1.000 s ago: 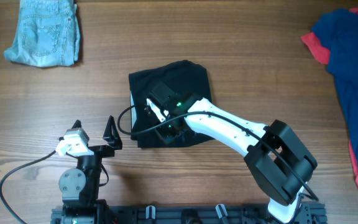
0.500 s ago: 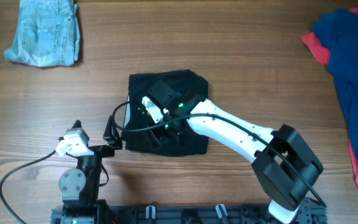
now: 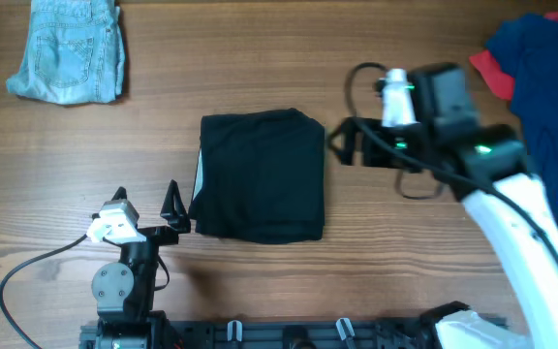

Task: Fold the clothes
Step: 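Withdraw the right gripper and grasp the black garment's left edge with the left gripper, then carry the folded black garment back-left onto the denim shorts with the left gripper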

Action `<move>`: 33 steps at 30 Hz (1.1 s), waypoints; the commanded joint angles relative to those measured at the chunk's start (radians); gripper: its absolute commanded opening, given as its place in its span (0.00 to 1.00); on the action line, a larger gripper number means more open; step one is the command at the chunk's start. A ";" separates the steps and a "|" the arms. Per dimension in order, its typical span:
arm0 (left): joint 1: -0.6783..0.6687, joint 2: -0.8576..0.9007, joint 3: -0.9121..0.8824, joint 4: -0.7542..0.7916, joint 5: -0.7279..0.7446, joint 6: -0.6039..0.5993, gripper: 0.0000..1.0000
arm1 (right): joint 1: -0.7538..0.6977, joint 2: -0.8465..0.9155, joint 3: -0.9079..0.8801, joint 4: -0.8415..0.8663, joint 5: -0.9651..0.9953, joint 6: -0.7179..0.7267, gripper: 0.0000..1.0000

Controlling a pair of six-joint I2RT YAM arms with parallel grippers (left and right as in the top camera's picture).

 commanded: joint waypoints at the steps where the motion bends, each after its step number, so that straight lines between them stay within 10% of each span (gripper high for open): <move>1: 0.004 -0.008 -0.002 -0.005 -0.003 0.021 1.00 | -0.125 -0.082 0.009 -0.088 0.122 -0.026 1.00; 11: 0.002 -0.002 0.067 0.056 0.597 -0.127 1.00 | -0.195 -0.101 0.000 -0.167 0.369 0.050 1.00; 15: 0.002 0.156 0.348 -0.053 0.559 -0.022 1.00 | -0.195 -0.055 0.000 -0.161 0.369 0.051 1.00; 20: 0.002 0.803 0.844 -0.555 0.514 0.027 1.00 | -0.195 0.003 0.000 -0.156 0.369 0.051 1.00; 24: -0.013 1.125 0.929 -0.599 0.520 0.019 1.00 | -0.195 0.027 0.000 -0.140 0.368 0.051 1.00; 29: -0.138 1.369 0.964 -0.661 0.103 -0.039 1.00 | -0.195 0.027 0.000 -0.104 0.369 0.052 1.00; 33: -0.142 1.484 0.964 -0.575 0.142 -0.040 1.00 | -0.195 0.027 0.000 -0.094 0.369 0.052 1.00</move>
